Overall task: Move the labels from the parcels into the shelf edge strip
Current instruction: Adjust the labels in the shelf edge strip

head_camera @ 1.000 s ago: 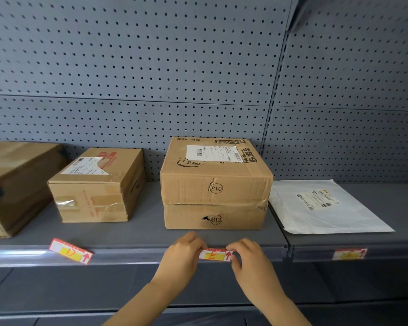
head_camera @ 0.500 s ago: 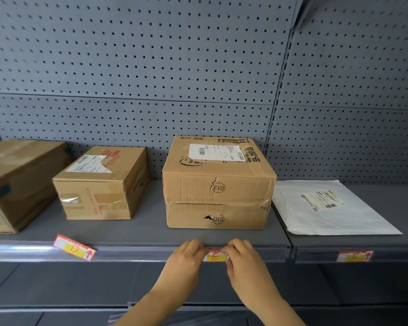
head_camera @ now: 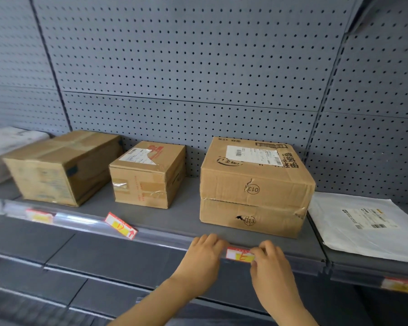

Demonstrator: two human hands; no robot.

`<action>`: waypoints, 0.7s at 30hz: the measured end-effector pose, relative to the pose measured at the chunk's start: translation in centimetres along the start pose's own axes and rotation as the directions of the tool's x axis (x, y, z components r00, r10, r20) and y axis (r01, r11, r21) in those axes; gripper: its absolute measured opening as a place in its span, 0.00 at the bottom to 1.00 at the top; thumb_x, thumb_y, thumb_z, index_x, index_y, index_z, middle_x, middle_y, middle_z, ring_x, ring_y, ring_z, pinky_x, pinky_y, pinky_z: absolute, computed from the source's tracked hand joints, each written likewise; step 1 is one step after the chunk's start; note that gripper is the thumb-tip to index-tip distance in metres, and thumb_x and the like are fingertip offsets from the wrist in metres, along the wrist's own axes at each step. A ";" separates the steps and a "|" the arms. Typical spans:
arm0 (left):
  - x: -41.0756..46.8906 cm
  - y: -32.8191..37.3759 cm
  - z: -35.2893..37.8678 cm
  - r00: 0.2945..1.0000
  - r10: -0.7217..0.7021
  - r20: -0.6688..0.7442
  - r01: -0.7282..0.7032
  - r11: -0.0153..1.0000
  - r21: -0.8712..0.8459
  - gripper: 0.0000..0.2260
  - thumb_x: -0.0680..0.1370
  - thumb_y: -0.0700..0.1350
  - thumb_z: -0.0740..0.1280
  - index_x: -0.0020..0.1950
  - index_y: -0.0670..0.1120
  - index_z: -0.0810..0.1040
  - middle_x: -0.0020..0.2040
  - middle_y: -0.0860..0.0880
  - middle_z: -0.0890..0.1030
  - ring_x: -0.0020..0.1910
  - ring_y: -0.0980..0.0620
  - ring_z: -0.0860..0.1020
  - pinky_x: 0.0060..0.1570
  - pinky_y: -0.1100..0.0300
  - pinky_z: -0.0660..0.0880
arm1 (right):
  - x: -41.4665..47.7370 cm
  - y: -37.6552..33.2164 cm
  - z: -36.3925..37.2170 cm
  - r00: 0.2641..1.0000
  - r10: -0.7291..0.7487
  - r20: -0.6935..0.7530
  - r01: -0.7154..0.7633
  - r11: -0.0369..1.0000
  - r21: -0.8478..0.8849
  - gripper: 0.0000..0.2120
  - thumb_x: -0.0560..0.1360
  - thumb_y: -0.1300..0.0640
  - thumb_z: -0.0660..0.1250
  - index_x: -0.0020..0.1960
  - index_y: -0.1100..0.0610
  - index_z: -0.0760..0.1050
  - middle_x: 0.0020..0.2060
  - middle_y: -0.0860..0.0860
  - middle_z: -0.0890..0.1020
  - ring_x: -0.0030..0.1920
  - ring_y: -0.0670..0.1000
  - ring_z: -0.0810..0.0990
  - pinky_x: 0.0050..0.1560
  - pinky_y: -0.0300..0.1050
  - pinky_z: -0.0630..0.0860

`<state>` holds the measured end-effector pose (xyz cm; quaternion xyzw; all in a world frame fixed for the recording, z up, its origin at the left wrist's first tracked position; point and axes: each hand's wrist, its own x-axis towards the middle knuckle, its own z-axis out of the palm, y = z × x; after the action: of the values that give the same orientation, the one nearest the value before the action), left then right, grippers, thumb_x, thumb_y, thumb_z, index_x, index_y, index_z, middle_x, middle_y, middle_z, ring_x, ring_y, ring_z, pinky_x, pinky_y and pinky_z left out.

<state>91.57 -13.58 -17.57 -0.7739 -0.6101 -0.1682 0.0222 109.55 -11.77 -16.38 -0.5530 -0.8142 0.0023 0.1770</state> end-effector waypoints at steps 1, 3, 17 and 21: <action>-0.5 -0.7 -0.4 1.000 -0.023 -0.009 0.023 1.000 0.007 0.20 0.76 0.37 0.59 0.67 0.49 0.68 0.62 0.48 0.71 0.60 0.46 0.70 0.63 0.56 0.65 | 0.2 -0.4 -0.2 1.000 0.001 0.000 -0.001 1.000 -0.016 0.10 0.78 0.54 0.59 0.58 0.51 0.74 0.55 0.47 0.72 0.54 0.49 0.70 0.53 0.42 0.72; -1.4 -2.4 -1.2 0.998 -0.062 -0.025 0.062 0.998 0.018 0.18 0.77 0.39 0.59 0.66 0.49 0.69 0.62 0.48 0.71 0.61 0.46 0.70 0.63 0.55 0.65 | 0.6 -1.5 -0.4 1.000 -0.012 -0.003 0.012 1.000 -0.017 0.10 0.78 0.53 0.59 0.57 0.50 0.74 0.54 0.46 0.73 0.54 0.49 0.70 0.54 0.42 0.72; -7.3 -19.6 -9.7 0.993 -0.078 -0.085 0.080 0.996 0.023 0.12 0.75 0.36 0.62 0.55 0.47 0.77 0.55 0.47 0.77 0.52 0.45 0.76 0.52 0.52 0.73 | 2.7 -18.4 4.9 0.998 -0.023 0.052 0.011 0.973 0.231 0.08 0.78 0.52 0.59 0.54 0.47 0.75 0.54 0.45 0.76 0.58 0.46 0.71 0.55 0.39 0.69; -7.8 -23.5 -10.9 0.993 -0.062 -0.100 0.068 0.996 0.061 0.14 0.73 0.35 0.64 0.56 0.45 0.78 0.56 0.45 0.77 0.53 0.42 0.76 0.50 0.51 0.73 | 2.9 -23.1 6.0 0.997 0.031 0.064 -0.047 0.964 0.263 0.07 0.77 0.52 0.60 0.54 0.47 0.75 0.53 0.45 0.76 0.57 0.44 0.72 0.54 0.38 0.70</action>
<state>65.11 -17.50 -13.50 -0.7434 -0.6382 -0.1871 0.0714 86.09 -16.98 -16.61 -0.5402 -0.8003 0.1307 0.2249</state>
